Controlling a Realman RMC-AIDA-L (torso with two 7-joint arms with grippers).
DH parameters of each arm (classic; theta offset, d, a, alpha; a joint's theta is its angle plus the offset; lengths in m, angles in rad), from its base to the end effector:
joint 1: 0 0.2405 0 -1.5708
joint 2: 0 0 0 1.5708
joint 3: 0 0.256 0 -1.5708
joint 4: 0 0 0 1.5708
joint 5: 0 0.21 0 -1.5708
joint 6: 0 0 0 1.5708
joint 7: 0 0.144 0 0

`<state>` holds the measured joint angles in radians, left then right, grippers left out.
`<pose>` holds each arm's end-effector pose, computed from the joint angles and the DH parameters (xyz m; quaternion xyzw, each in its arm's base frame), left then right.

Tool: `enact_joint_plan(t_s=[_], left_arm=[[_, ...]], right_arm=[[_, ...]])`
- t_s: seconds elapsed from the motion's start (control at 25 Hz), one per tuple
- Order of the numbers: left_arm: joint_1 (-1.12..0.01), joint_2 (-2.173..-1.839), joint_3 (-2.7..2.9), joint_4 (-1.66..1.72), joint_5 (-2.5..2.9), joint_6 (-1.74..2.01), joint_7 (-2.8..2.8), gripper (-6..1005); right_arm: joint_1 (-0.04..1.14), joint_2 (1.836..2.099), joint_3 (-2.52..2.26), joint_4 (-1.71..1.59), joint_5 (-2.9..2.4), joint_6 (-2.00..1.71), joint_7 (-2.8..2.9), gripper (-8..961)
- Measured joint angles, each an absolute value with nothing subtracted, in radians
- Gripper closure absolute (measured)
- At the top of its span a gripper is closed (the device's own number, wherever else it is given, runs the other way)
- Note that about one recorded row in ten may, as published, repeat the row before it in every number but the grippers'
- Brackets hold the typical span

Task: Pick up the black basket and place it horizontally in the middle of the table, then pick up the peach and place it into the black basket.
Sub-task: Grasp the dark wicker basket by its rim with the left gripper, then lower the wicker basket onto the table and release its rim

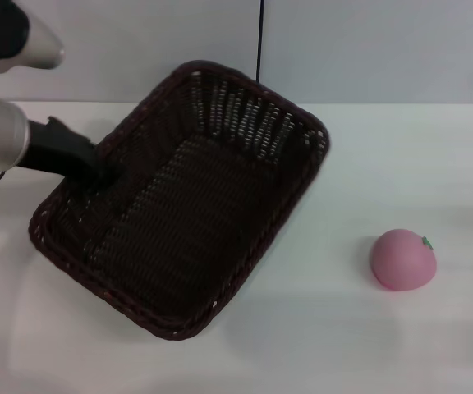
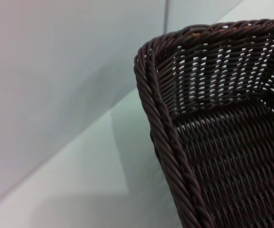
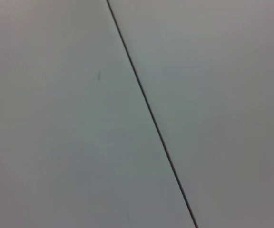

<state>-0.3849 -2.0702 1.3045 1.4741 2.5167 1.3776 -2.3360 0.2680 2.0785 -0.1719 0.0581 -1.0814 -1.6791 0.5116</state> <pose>-0.2209 0.3476 0.0343 -0.9192 -0.2813 0.1004 0.2566 0.3628 0.2386 0.0490 -0.5280 0.2522 0.4752 0.6571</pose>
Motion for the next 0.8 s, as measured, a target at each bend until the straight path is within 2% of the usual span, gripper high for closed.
enact_joint_plan(t_s=[0.04, 0.2, 0.4, 0.8], left_arm=[[-0.386, -2.07, 1.311, 1.477, 2.513, 1.369, -2.313, 763], [-0.386, -2.071, 1.411, 1.497, 2.495, 1.305, -2.142, 773], [-0.397, -2.072, 1.461, 1.537, 2.358, 1.293, -1.779, 773], [-0.428, -2.072, 1.483, 1.541, 2.265, 1.287, -1.464, 774]], right_arm=[[0.264, 2.079, -0.172, 0.055, -1.081, -1.681, 0.517, 157], [0.25, 2.079, -0.171, 0.05, -1.082, -1.694, 0.522, 157], [0.231, 2.08, -0.172, 0.053, -1.084, -1.694, 0.522, 157], [0.214, 2.082, -0.17, 0.057, -1.083, -1.685, 0.523, 157]])
